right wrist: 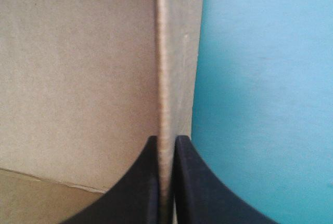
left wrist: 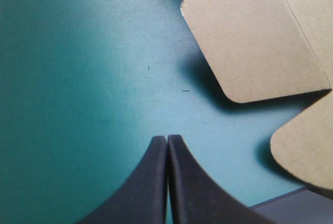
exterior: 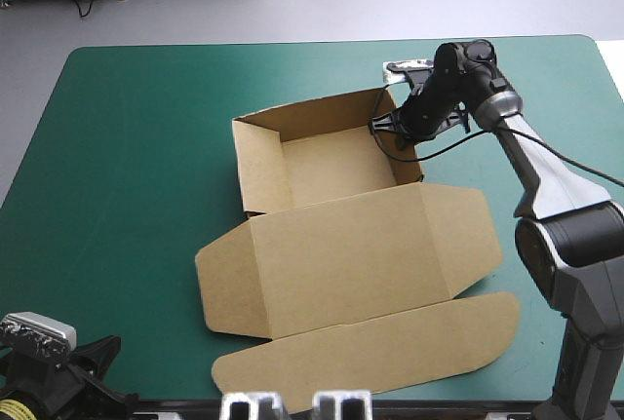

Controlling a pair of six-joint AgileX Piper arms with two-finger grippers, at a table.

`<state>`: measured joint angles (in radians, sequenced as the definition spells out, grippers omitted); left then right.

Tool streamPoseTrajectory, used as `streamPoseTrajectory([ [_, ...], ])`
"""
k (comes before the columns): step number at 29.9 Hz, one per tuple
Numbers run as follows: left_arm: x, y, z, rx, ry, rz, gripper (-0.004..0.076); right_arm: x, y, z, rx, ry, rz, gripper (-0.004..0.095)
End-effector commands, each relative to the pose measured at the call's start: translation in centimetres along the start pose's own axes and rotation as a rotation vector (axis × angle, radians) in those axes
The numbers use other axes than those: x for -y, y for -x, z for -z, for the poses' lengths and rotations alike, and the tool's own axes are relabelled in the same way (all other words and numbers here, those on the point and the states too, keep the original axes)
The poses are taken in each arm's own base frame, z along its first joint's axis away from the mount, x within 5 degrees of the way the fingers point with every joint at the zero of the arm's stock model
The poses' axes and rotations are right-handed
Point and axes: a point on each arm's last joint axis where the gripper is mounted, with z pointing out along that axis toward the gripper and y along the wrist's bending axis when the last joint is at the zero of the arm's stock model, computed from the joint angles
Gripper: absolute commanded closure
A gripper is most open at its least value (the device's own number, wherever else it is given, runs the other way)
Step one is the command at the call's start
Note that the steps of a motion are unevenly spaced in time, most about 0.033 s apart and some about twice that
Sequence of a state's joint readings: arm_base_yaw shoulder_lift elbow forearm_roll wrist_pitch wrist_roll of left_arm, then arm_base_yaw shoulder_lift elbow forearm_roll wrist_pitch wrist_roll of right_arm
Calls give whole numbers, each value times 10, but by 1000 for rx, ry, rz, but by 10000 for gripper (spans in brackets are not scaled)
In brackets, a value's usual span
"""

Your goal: Fold the box

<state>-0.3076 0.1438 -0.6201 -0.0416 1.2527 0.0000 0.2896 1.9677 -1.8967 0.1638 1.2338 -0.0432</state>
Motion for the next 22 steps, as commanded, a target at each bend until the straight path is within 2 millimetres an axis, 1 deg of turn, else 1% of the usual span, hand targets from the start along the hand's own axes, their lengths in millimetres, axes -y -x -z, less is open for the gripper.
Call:
streamPoseTrajectory([
  [1, -1, 10, 3, 63, 6, 8, 734, 9, -7, 76, 156, -121, 21, 909],
  [5, -2, 13, 3, 88, 21, 3, 734, 40, -19, 115, 229, -200, -38, 909],
  [9, -2, 15, 3, 110, 20, 2, 734, 88, -37, 151, 291, -281, -156, 911],
  [12, -2, 15, 3, 113, 20, 2, 734, 123, -53, 173, 324, -332, -263, 925],
  [14, -2, 15, 3, 113, 20, 2, 734, 146, -64, 179, 322, -367, -331, 928],
  [16, -2, 15, 3, 113, 20, 2, 734, 171, -78, 179, 298, -397, -404, 927],
  [19, -2, 15, 3, 113, 20, 2, 734, 204, -98, 166, 248, -423, -495, 927],
  [22, -2, 15, 3, 113, 22, 2, 734, 230, -113, 149, 204, -435, -562, 927],
])
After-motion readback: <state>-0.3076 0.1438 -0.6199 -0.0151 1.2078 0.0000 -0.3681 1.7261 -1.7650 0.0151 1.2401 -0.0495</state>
